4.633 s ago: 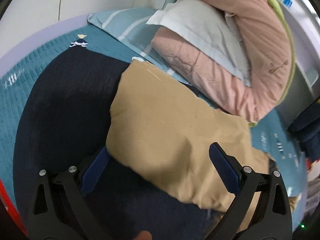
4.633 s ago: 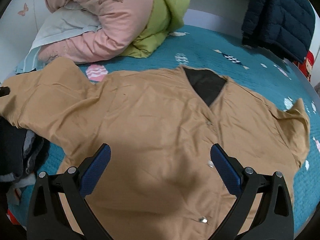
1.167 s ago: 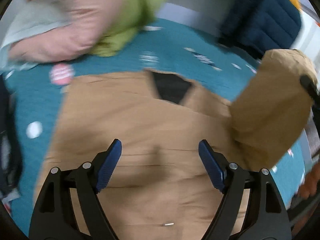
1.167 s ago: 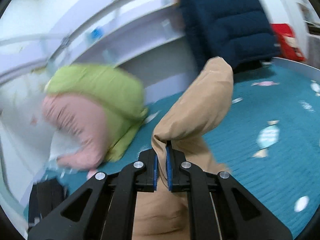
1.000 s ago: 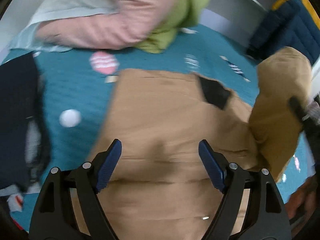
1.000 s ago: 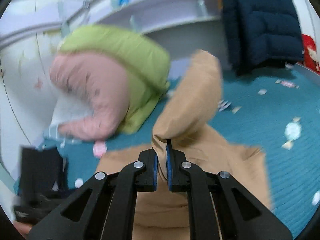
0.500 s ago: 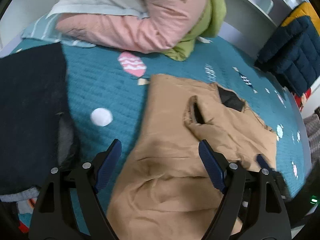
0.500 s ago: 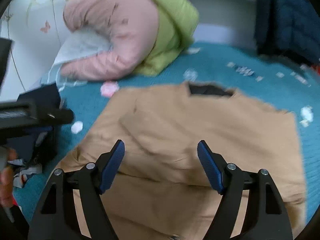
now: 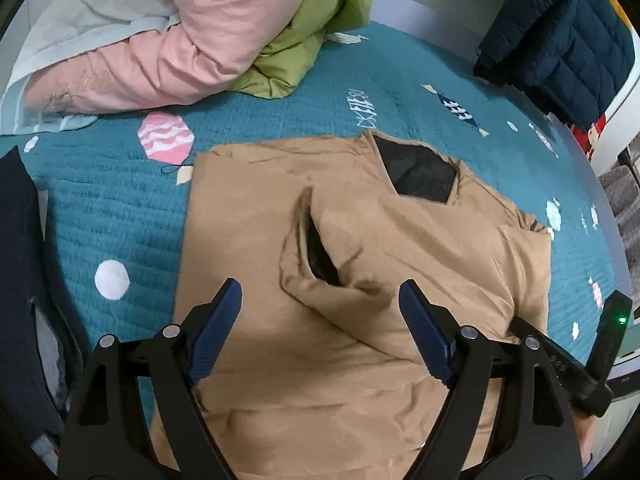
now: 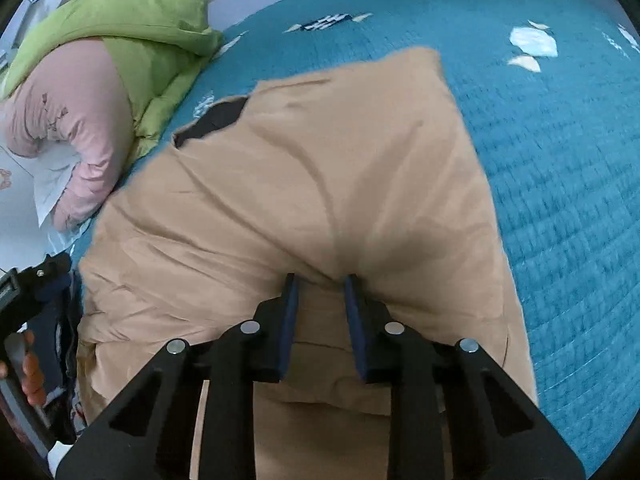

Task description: Fold large clothes

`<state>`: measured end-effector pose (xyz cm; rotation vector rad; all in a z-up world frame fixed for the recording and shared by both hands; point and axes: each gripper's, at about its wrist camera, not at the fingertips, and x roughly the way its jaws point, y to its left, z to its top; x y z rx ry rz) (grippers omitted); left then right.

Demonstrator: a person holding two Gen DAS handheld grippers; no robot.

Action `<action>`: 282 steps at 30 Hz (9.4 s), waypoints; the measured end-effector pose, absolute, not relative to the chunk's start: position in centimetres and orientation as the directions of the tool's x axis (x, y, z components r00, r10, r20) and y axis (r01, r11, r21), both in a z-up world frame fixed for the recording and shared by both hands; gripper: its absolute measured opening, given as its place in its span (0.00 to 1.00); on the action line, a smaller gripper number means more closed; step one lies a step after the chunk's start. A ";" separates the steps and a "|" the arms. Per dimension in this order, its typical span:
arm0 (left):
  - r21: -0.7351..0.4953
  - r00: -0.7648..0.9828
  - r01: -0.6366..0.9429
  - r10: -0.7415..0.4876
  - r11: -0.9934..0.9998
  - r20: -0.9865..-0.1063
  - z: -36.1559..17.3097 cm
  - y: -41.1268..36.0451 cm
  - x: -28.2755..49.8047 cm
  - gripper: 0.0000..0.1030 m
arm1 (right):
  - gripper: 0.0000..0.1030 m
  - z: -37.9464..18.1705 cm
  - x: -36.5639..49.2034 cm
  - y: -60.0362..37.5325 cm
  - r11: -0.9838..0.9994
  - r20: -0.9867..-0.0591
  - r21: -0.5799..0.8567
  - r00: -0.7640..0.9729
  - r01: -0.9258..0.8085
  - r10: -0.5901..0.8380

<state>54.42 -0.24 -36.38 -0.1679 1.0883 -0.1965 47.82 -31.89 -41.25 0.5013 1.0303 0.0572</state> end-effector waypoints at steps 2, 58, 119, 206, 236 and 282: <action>-0.241 0.446 0.045 -0.236 0.969 -0.863 -36.2 1.3 55.7 0.79 | 0.40 -38.9 48.4 -32.7 0.879 -0.771 0.446 0.572 0.171 0.279; -0.157 0.529 0.250 -0.271 0.955 -0.804 -25.7 7.0 56.4 0.20 | 0.09 -25.7 49.9 -39.1 0.960 -0.720 0.281 0.661 0.000 0.211; -0.324 0.423 -0.118 -0.247 0.939 -0.872 -37.4 13.6 29.2 0.79 | 0.05 -33.9 34.0 -24.6 0.894 -0.811 0.440 0.464 0.084 0.356; -0.856 0.434 0.113 -0.800 0.505 -0.414 -30.1 13.0 30.4 0.35 | 0.15 -33.9 26.3 -6.7 0.920 -0.600 0.279 0.698 -0.277 0.392; -0.425 0.160 0.410 -0.522 0.807 -0.838 -36.1 -19.1 33.1 0.46 | 0.53 -37.8 16.1 -36.9 0.556 -0.714 0.626 0.688 0.546 0.129; -0.610 0.190 0.069 -0.610 0.790 -0.769 -41.7 -5.6 34.1 0.65 | 0.51 -53.4 17.0 -31.4 -0.205 -0.322 0.824 0.734 0.528 0.598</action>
